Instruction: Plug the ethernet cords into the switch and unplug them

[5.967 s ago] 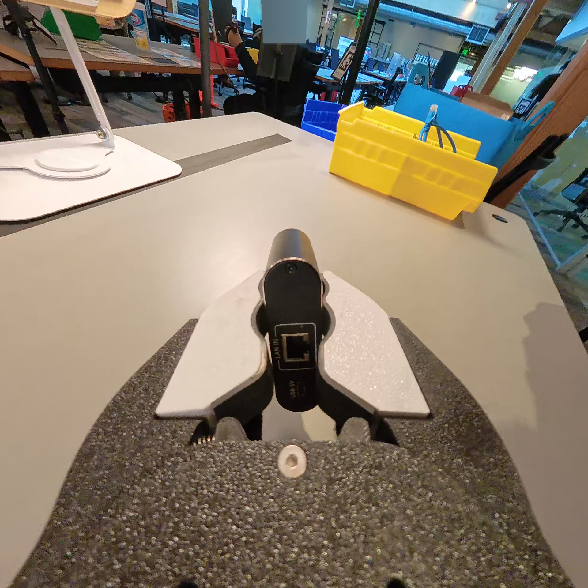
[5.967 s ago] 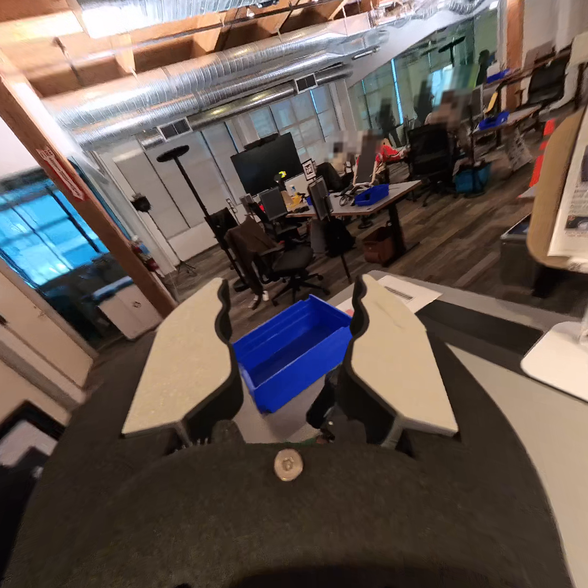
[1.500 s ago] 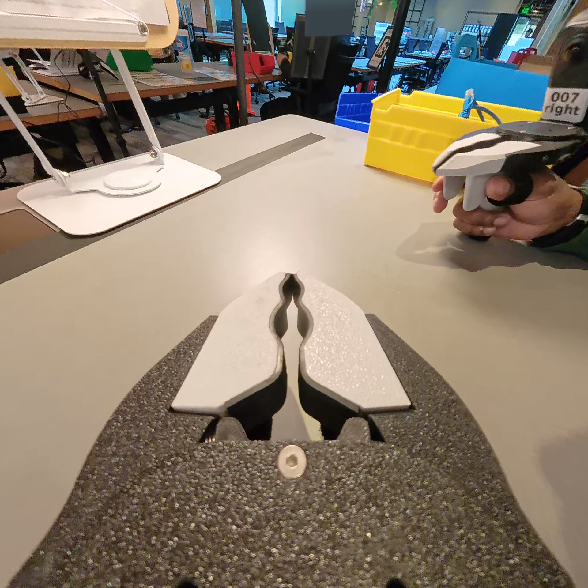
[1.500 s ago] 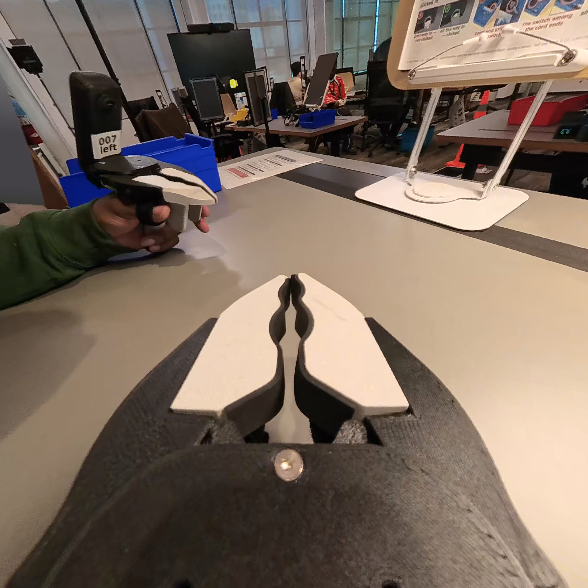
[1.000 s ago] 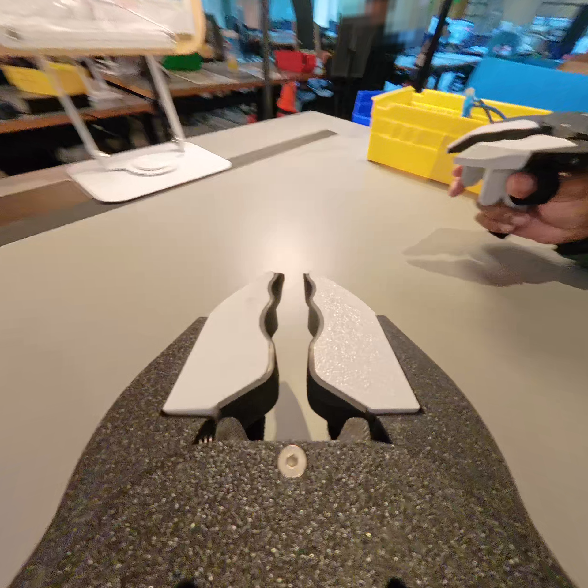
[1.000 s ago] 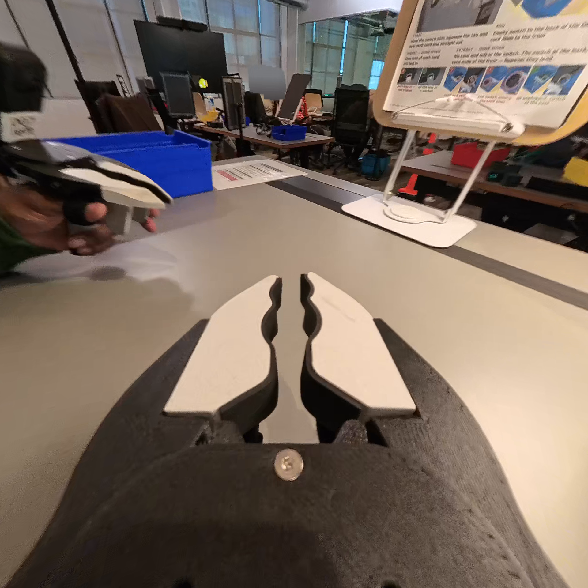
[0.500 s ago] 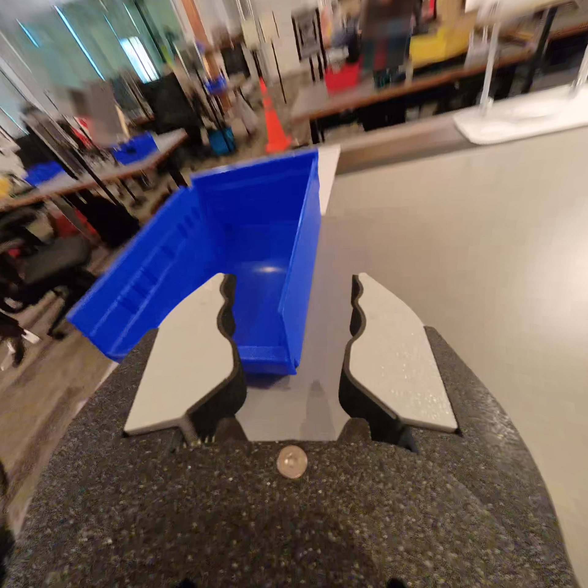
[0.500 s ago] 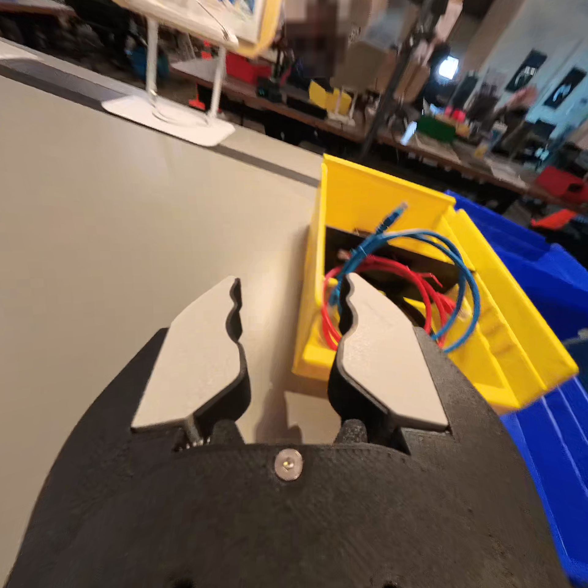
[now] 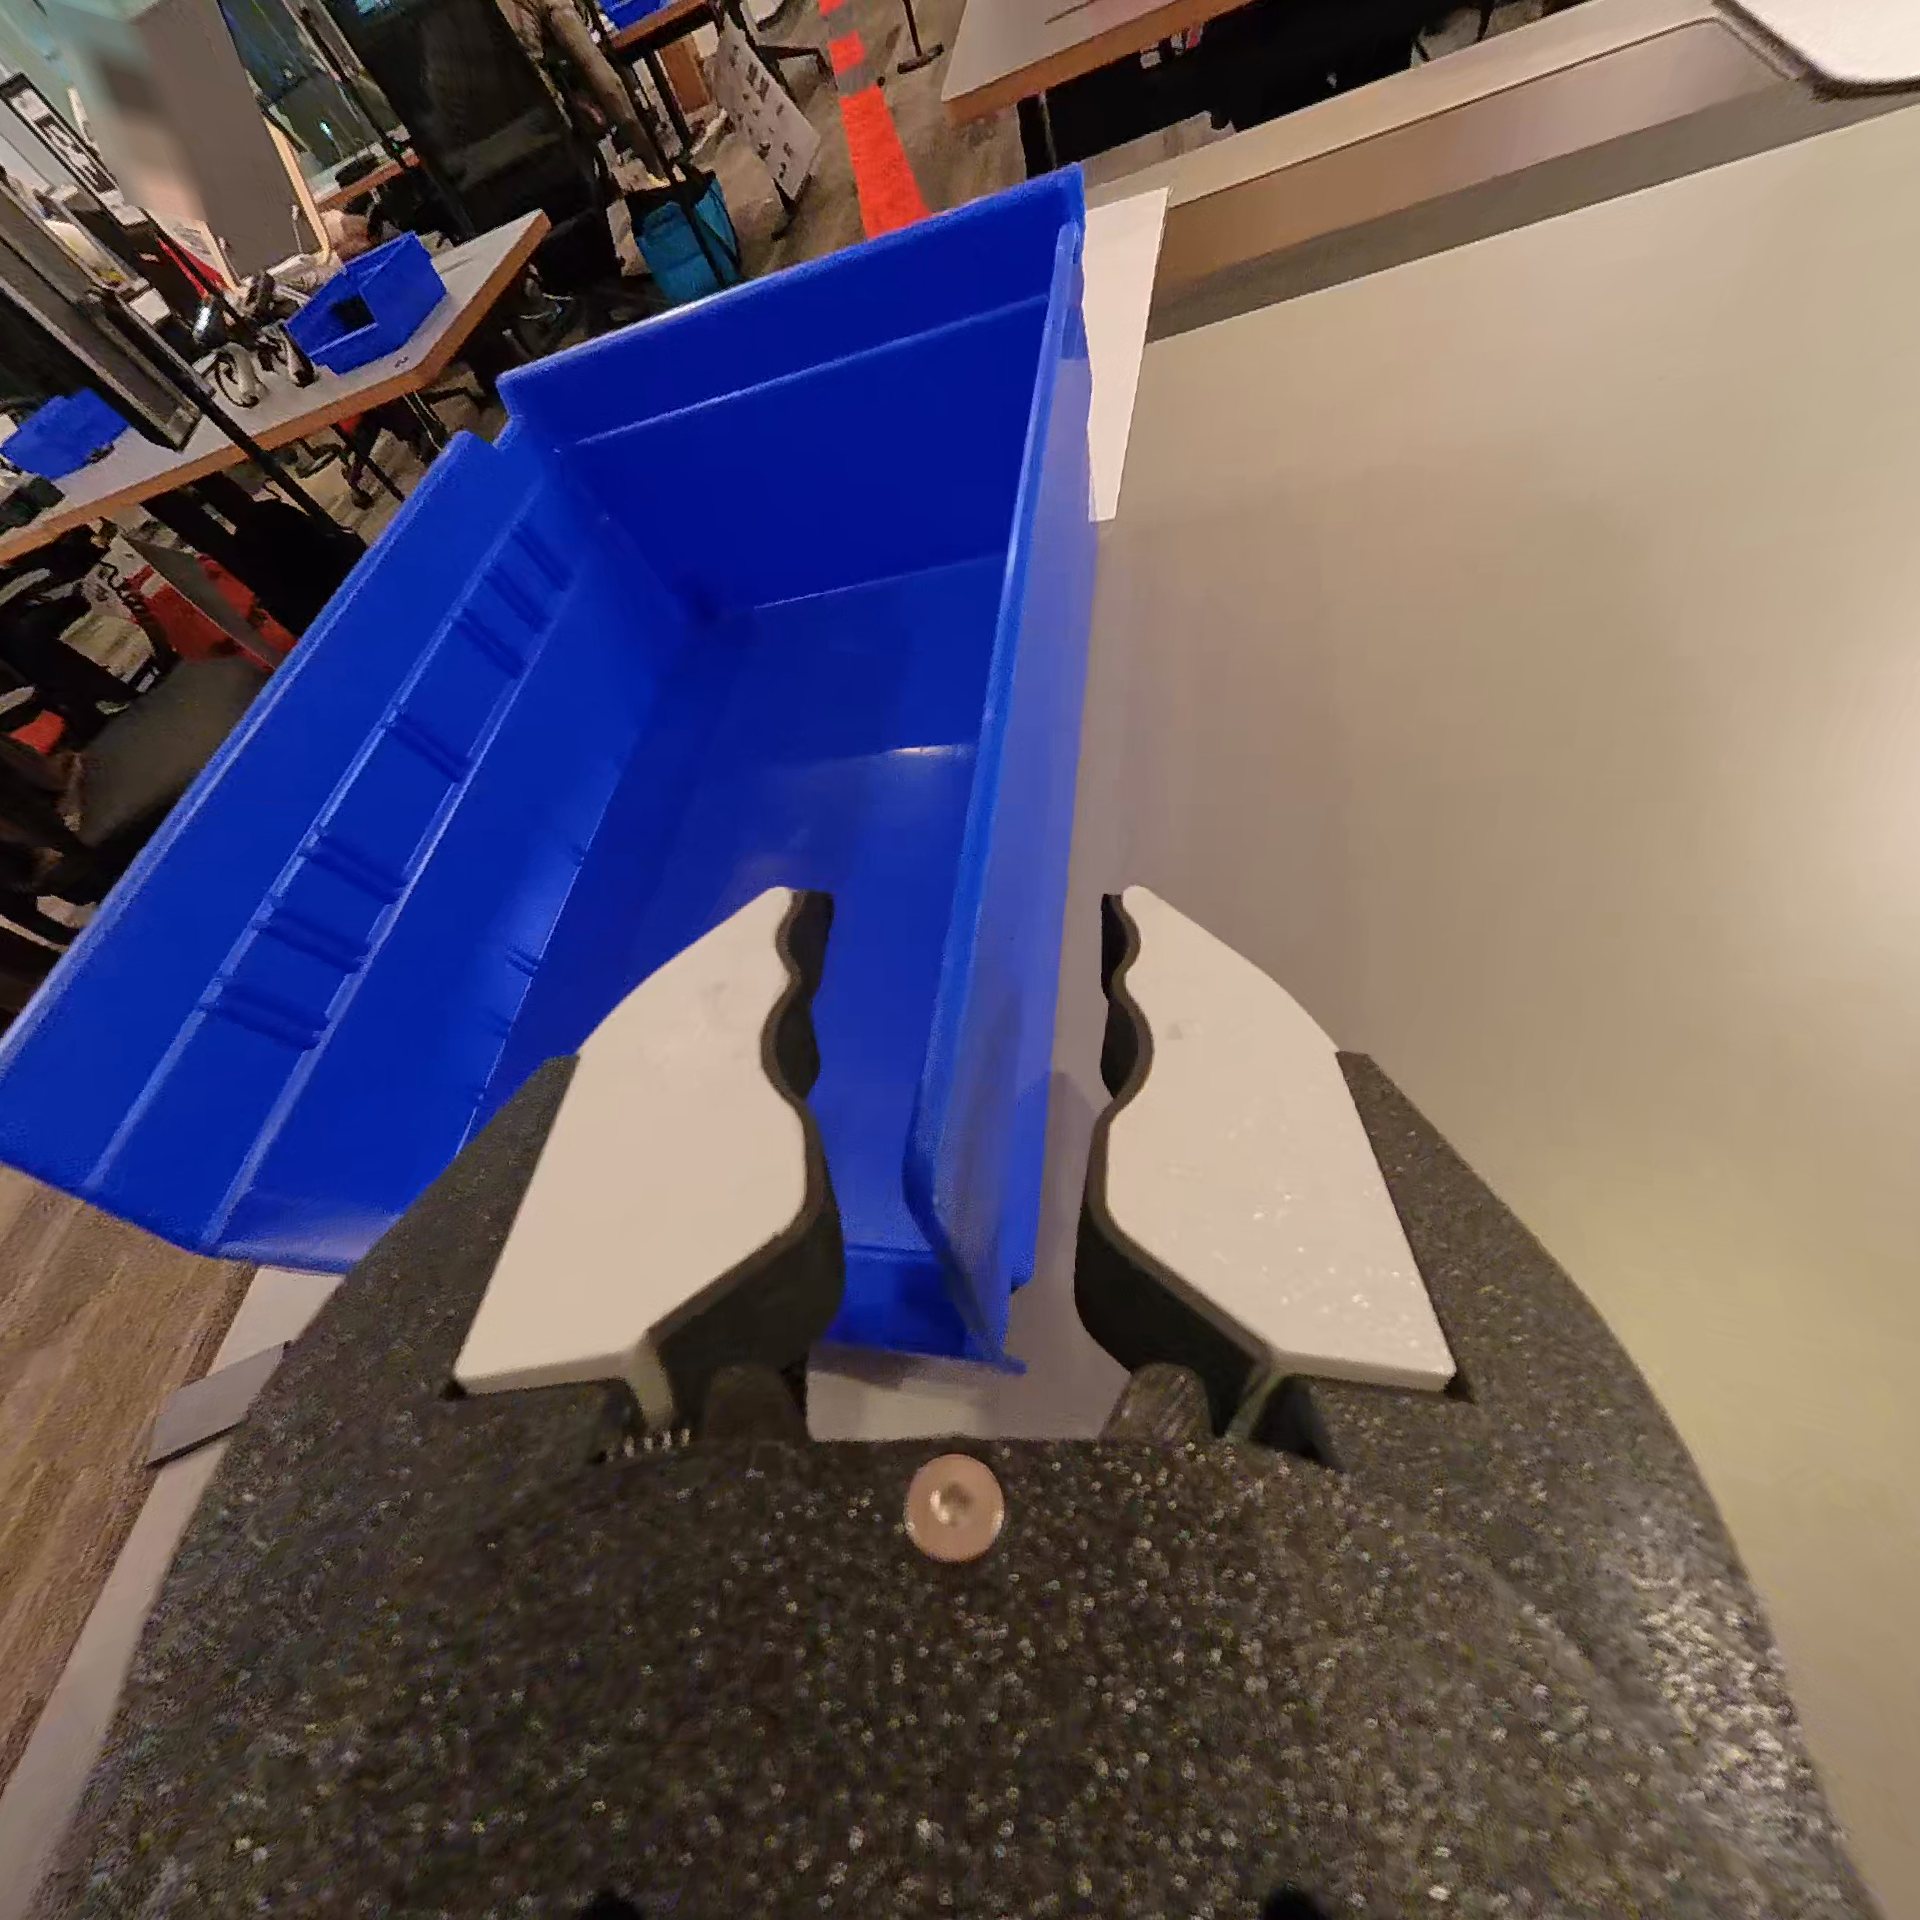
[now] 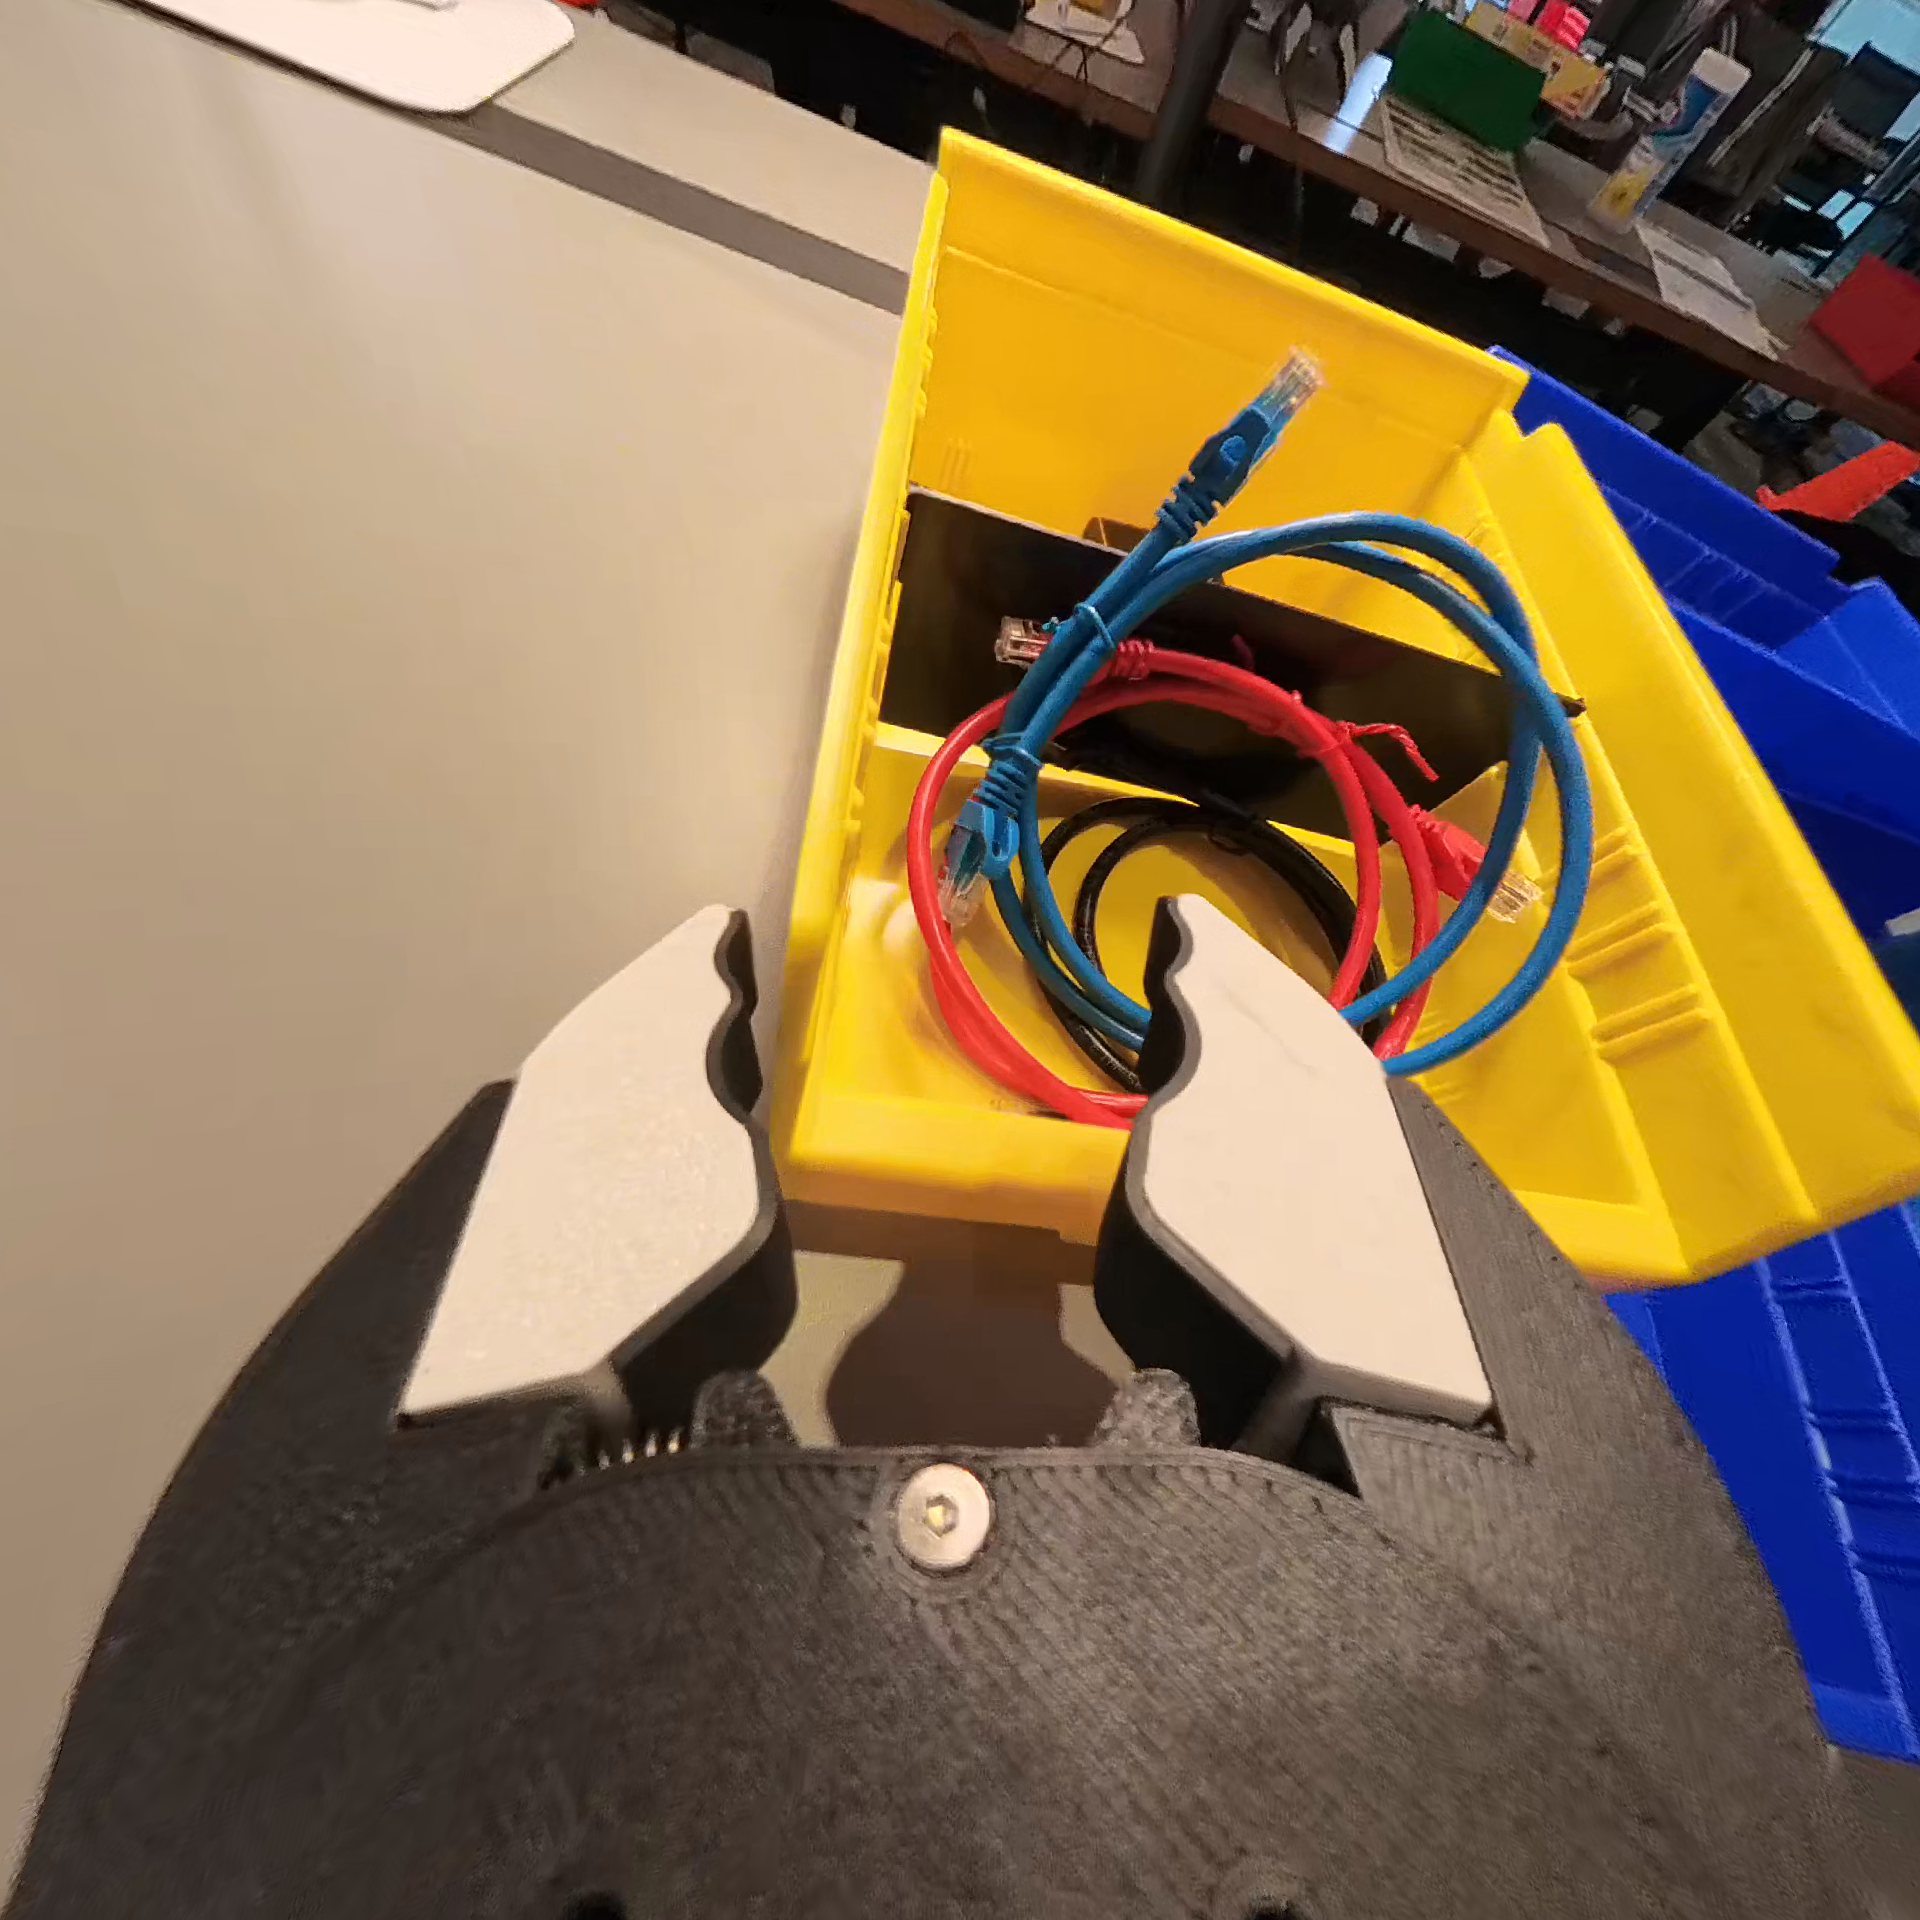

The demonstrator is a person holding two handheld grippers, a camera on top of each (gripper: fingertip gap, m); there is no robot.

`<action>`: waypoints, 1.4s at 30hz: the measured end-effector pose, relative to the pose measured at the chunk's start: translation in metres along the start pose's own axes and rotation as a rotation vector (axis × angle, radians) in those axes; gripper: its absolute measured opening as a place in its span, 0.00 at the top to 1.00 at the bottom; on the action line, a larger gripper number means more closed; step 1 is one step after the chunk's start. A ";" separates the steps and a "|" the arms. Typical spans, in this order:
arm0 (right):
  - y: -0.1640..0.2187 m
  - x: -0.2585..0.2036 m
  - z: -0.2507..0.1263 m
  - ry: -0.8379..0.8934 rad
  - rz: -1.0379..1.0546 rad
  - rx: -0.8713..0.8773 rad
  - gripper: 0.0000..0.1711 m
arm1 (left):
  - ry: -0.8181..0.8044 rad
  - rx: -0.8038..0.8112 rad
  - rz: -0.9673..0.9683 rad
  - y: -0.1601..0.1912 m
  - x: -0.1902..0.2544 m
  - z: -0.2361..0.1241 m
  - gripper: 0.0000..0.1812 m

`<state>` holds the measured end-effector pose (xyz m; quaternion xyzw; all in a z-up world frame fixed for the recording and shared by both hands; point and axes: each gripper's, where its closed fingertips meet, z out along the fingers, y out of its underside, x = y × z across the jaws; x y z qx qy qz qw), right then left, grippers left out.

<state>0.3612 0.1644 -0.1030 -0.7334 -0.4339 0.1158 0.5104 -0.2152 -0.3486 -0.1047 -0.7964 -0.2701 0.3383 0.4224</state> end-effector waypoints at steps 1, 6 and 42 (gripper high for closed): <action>0.001 -0.001 0.004 0.004 -0.006 -0.015 0.59 | 0.001 -0.001 0.000 0.000 0.001 0.002 0.73; 0.005 -0.008 0.020 0.042 -0.048 -0.052 0.77 | -0.020 0.040 0.015 -0.002 0.000 0.006 0.88; -0.081 -0.217 0.039 -0.878 -0.504 0.291 0.96 | 1.517 0.699 0.660 0.007 0.246 -0.243 0.96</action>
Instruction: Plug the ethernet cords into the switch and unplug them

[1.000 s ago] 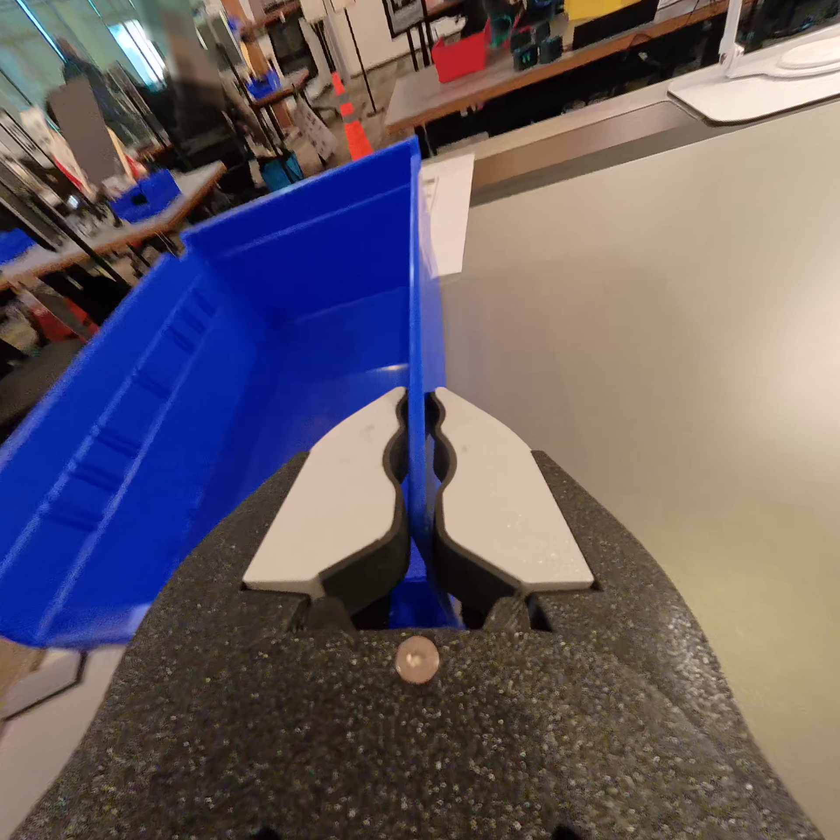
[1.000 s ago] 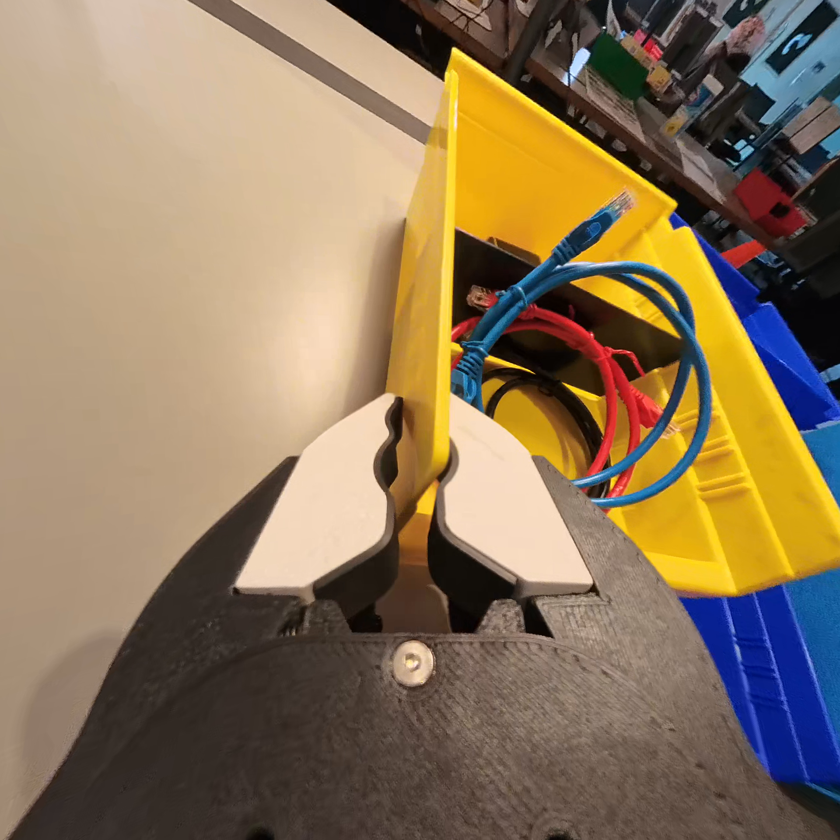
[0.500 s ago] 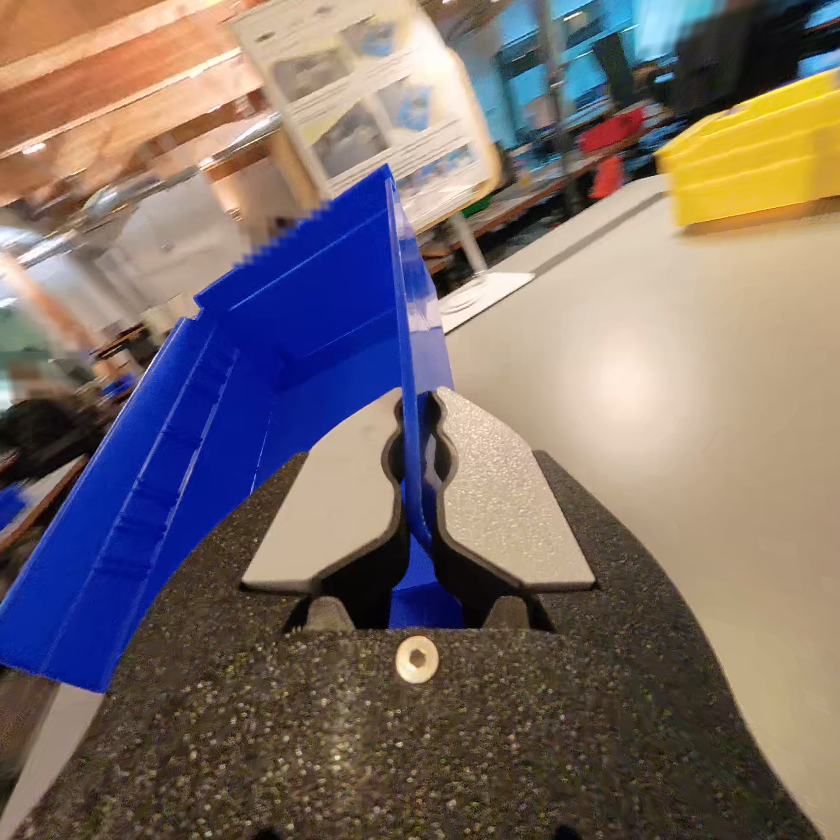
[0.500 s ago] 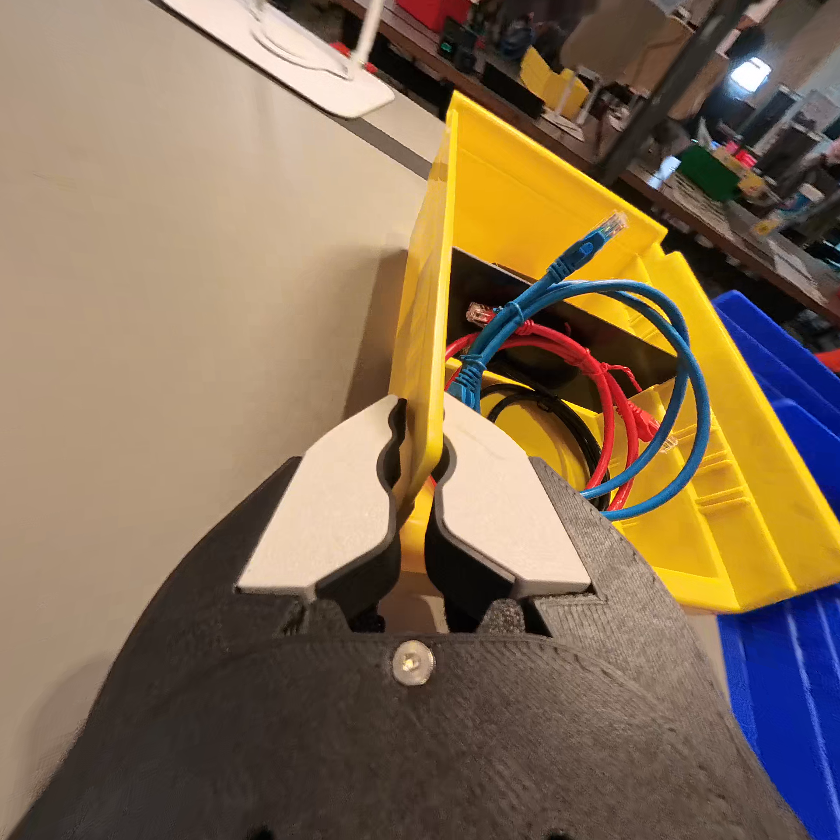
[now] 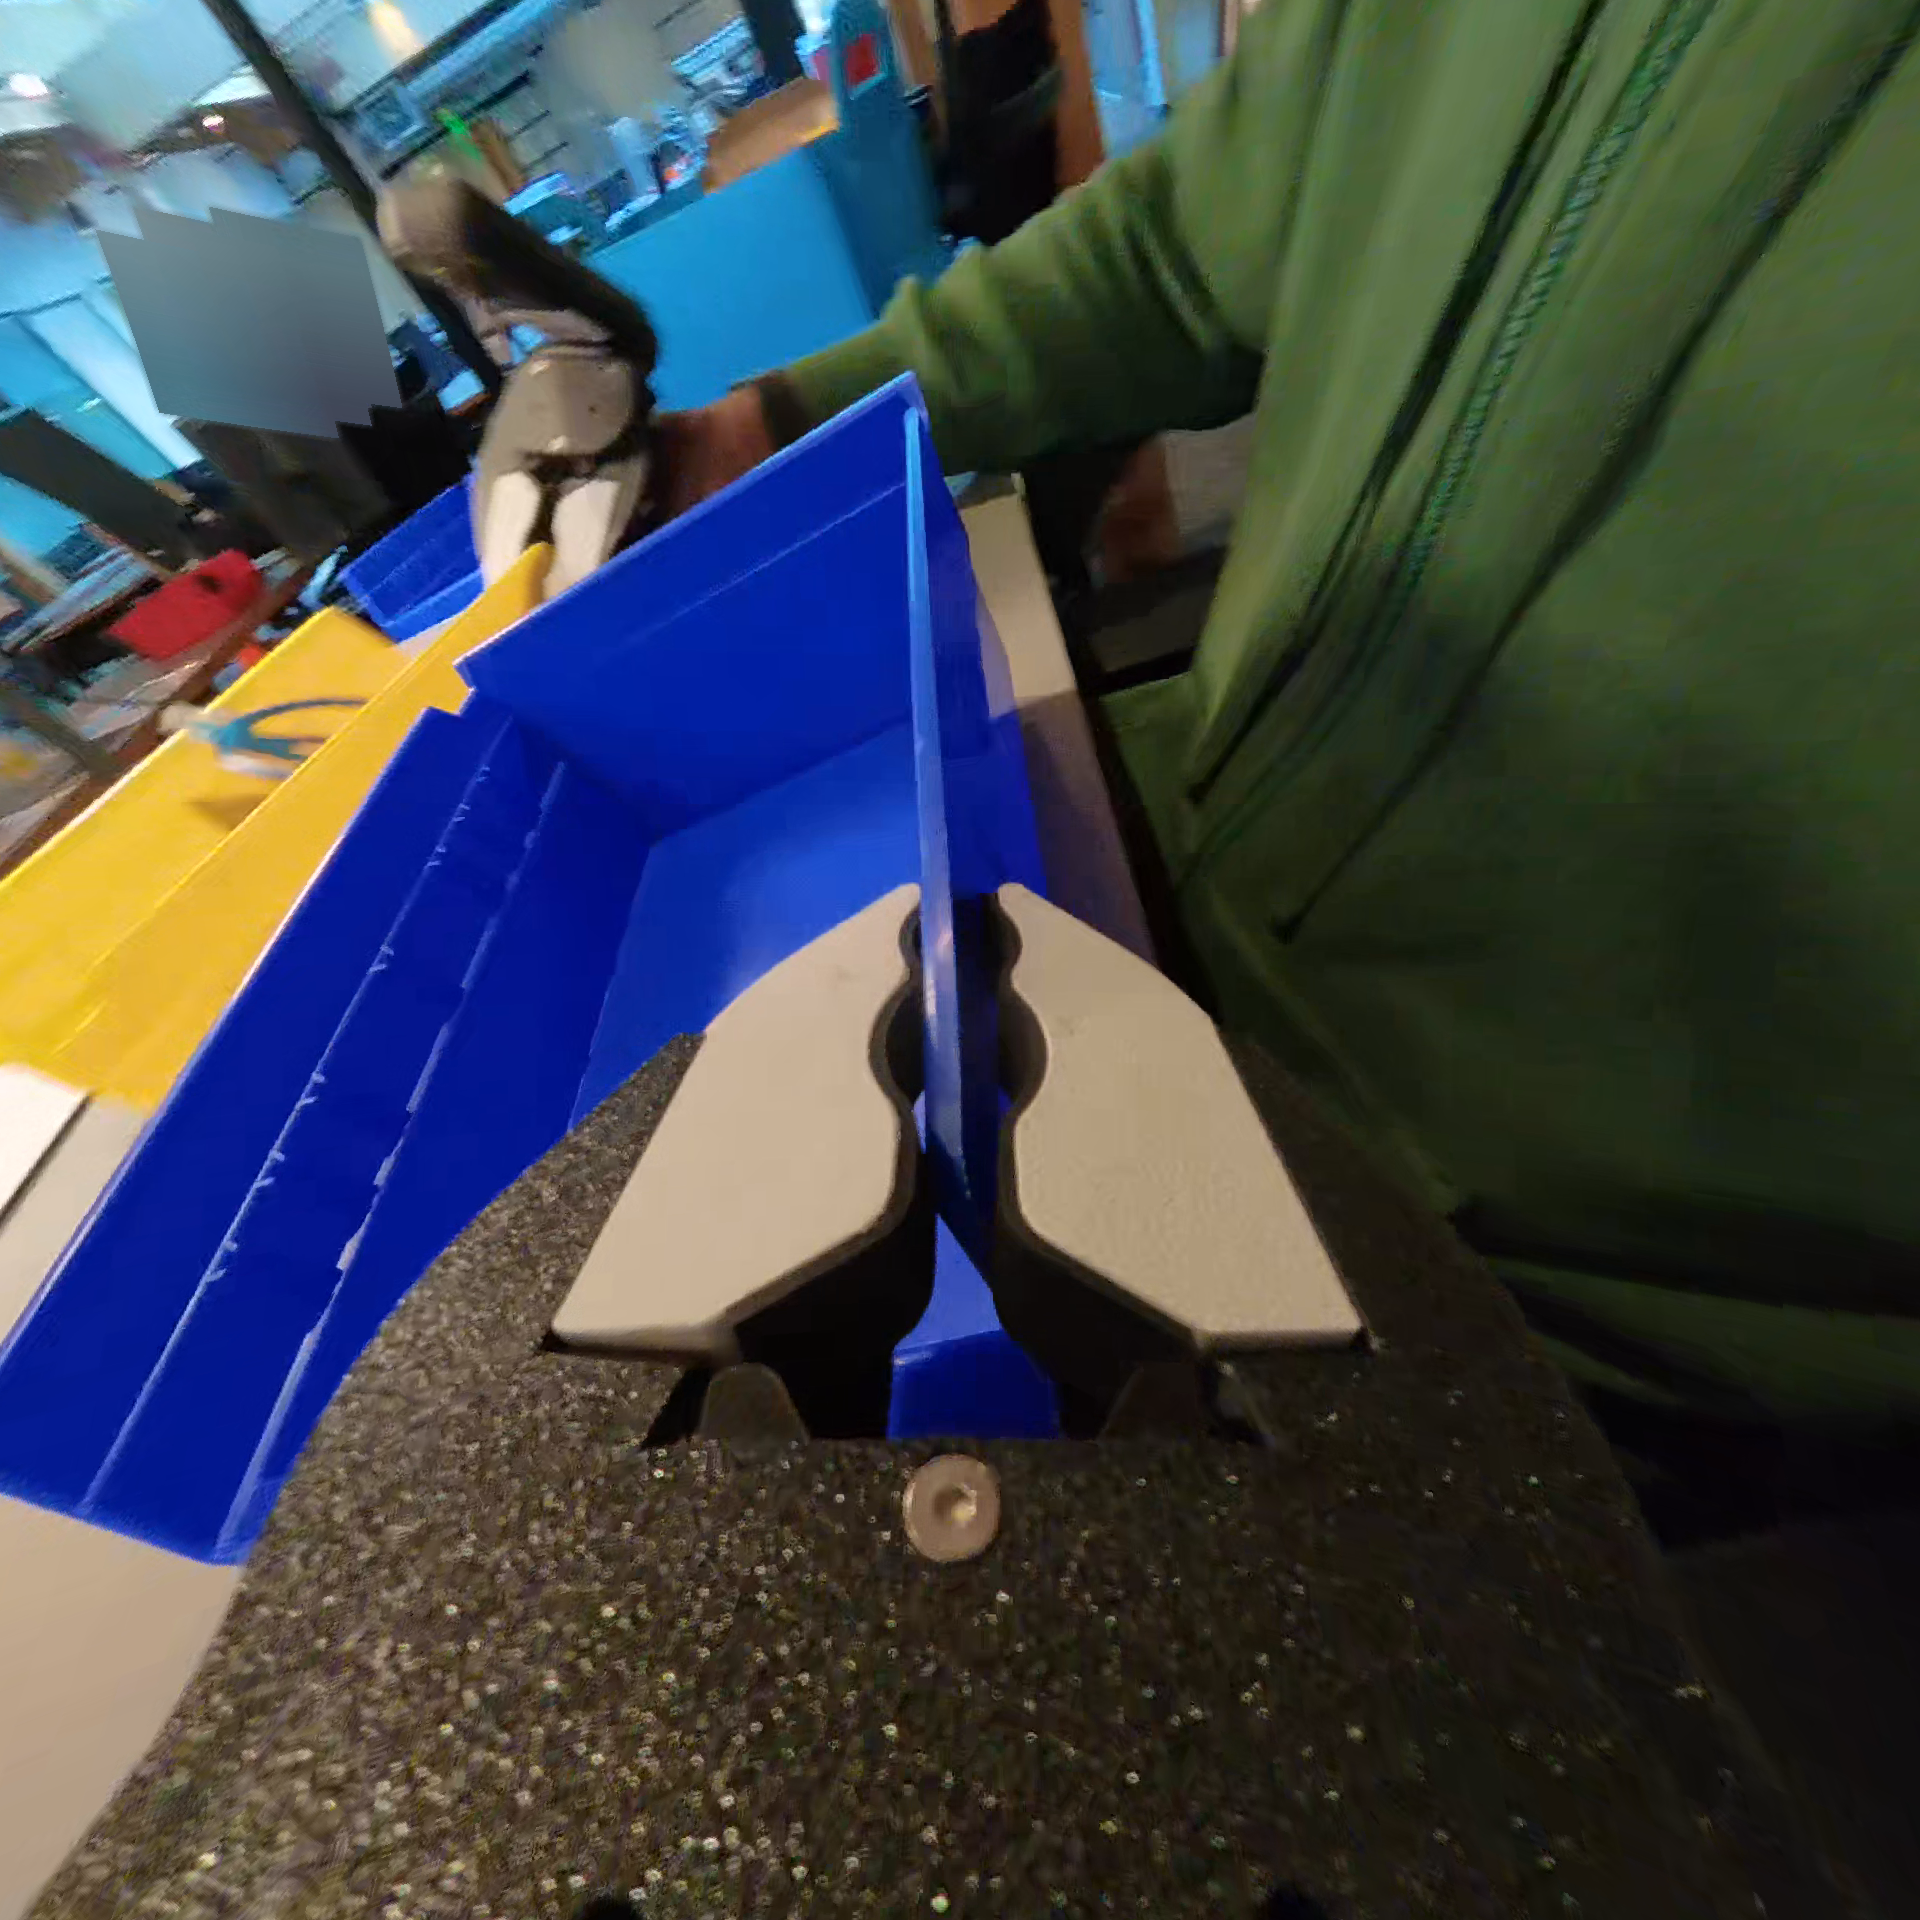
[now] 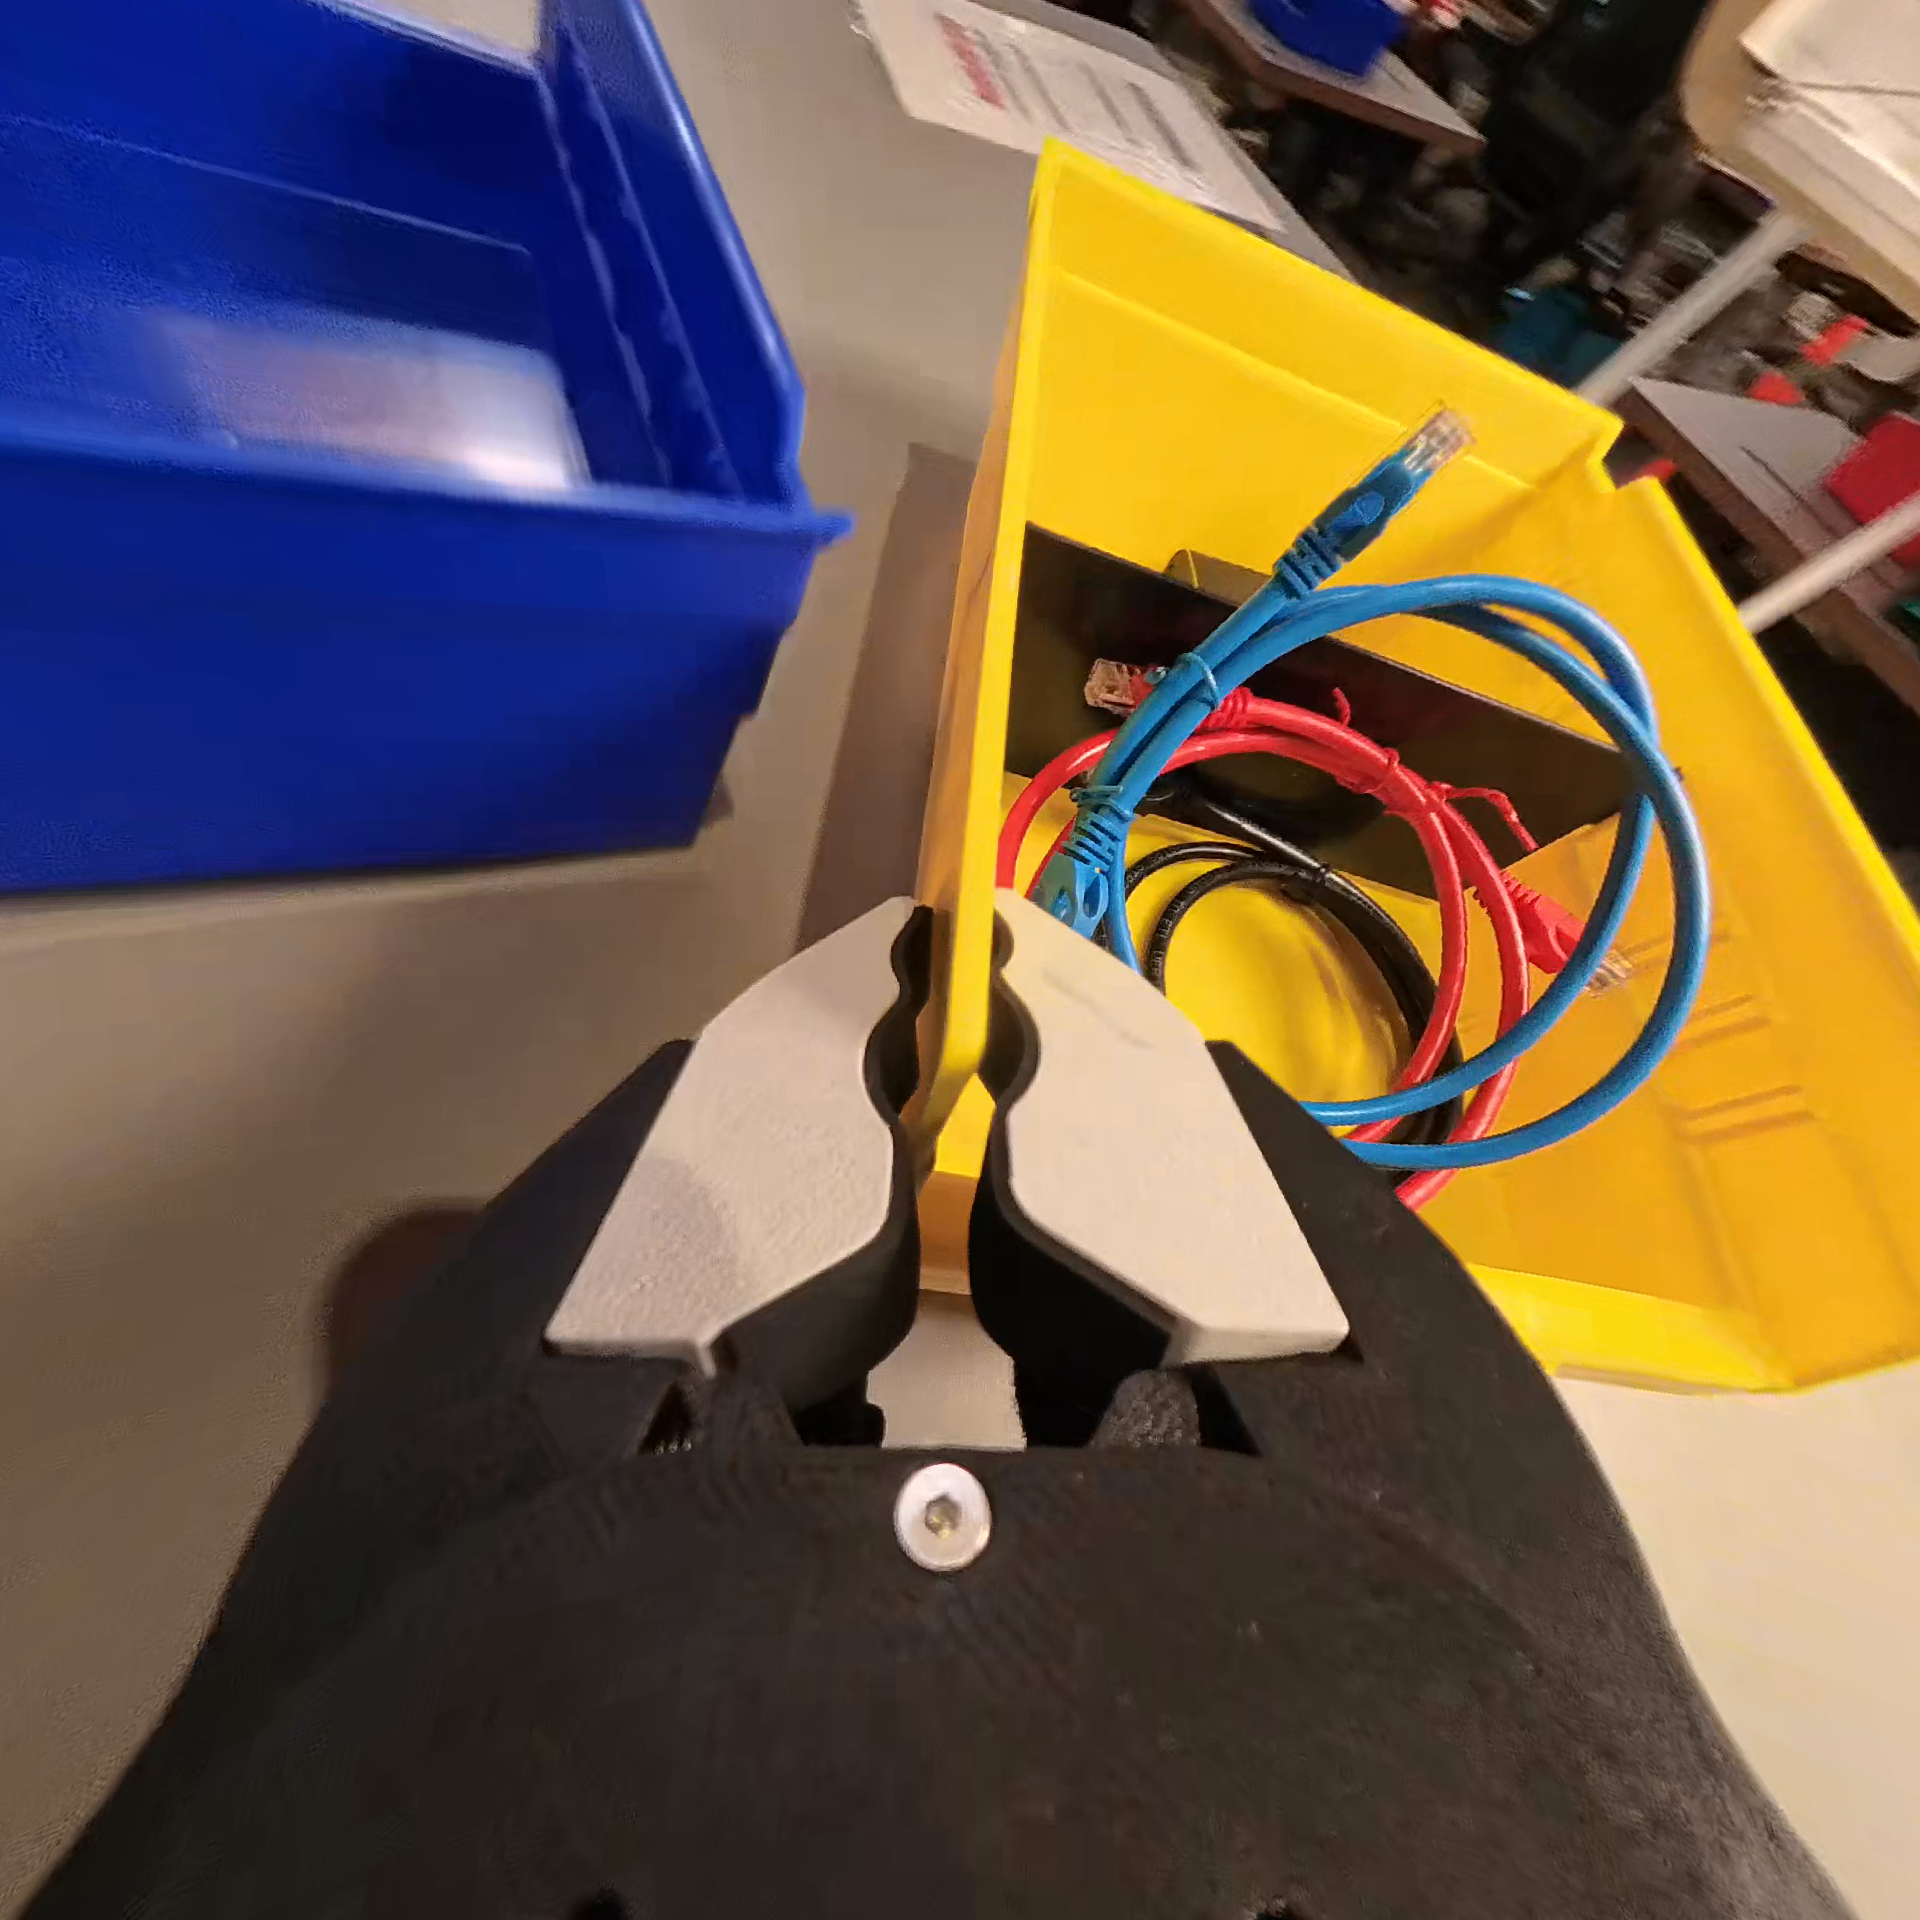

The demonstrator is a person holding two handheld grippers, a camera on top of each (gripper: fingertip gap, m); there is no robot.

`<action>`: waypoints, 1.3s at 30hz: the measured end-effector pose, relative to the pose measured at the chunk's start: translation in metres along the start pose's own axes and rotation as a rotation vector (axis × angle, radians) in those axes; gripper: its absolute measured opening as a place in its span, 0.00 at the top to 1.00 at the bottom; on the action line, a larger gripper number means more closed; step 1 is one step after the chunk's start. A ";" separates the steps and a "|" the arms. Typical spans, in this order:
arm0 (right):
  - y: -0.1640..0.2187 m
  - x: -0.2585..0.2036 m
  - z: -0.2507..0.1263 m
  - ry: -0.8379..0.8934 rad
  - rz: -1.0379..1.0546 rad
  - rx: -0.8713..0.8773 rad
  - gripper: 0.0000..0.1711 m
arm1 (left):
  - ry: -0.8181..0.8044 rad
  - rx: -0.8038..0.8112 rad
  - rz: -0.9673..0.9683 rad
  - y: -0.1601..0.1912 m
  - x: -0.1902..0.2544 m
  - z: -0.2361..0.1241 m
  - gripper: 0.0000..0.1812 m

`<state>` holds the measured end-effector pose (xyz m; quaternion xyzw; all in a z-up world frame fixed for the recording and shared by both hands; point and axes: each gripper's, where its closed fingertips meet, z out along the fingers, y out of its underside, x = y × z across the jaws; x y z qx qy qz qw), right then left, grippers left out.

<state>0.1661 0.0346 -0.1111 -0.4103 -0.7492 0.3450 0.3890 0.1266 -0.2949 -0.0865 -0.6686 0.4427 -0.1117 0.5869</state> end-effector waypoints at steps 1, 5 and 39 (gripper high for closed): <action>-0.004 -0.003 0.007 -0.041 -0.017 0.009 0.96 | 0.021 0.012 0.003 -0.004 0.004 0.004 0.96; -0.024 -0.013 0.037 -0.168 -0.074 0.041 0.96 | 0.081 0.023 0.007 -0.010 0.013 0.019 0.96; -0.055 -0.095 -0.109 0.069 0.582 0.229 0.60 | -0.906 0.081 -0.852 0.051 -0.239 -0.088 0.67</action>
